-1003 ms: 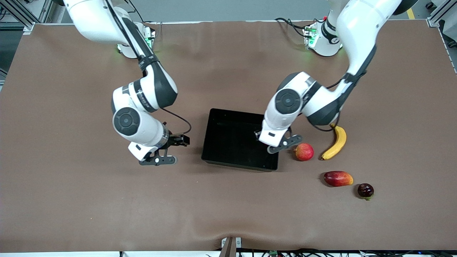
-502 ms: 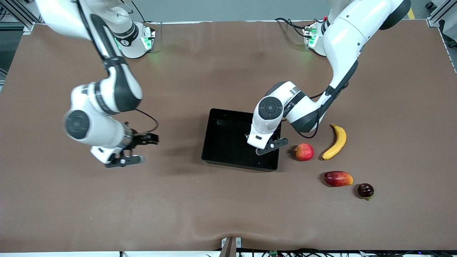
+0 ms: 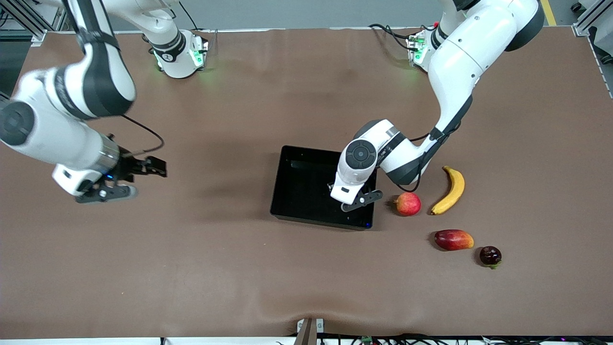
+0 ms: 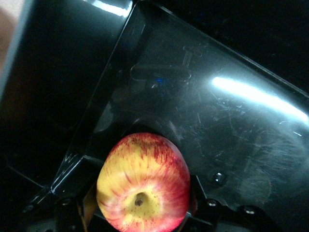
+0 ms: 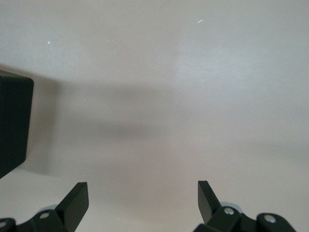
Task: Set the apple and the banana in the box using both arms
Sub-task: 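Open the left gripper over the tray while the right arm withdraws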
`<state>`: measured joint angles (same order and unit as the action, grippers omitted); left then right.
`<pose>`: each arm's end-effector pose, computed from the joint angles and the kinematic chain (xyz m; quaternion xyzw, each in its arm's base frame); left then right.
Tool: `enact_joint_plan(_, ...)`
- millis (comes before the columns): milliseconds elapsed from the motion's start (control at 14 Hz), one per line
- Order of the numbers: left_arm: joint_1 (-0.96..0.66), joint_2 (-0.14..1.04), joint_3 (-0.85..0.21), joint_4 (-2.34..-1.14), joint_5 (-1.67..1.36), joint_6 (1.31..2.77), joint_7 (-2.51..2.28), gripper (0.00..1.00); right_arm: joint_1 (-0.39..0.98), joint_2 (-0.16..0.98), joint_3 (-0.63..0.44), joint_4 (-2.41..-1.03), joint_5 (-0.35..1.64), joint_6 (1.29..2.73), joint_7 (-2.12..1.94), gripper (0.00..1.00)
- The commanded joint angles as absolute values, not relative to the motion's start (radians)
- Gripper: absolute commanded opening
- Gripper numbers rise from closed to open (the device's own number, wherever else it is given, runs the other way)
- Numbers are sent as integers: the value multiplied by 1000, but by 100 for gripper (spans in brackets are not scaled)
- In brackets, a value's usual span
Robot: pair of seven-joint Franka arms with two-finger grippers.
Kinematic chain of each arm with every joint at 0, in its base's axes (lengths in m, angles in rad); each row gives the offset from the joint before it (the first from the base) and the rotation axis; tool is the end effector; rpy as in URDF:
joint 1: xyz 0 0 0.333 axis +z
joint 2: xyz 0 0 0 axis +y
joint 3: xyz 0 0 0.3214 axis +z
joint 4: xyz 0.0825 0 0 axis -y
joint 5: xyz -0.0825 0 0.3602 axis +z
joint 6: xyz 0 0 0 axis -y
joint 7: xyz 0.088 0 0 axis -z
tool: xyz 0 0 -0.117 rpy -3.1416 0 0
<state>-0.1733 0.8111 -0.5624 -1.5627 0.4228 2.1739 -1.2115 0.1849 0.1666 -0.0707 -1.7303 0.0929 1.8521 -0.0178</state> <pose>0.5509 -0.3947 0.2209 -0.9836 -0.1751 0.0425 0.0049 0.5800 0.0770 0.4787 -0.9976 -0.0524 0.0239 0.0373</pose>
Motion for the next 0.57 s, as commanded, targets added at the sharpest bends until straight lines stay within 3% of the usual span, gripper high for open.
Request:
enact_joint_plan(0, -181, 822, -552, -1540, 451, 2181, -1232, 99, 121, 71, -57, -1734, 72, 1810, -18, 100)
enact_joint_plan(502, -111, 749, -554, -1445, 454, 2158, -1169, 100, -34, -43, -26, -1658, 71, 1614, -9, 100)
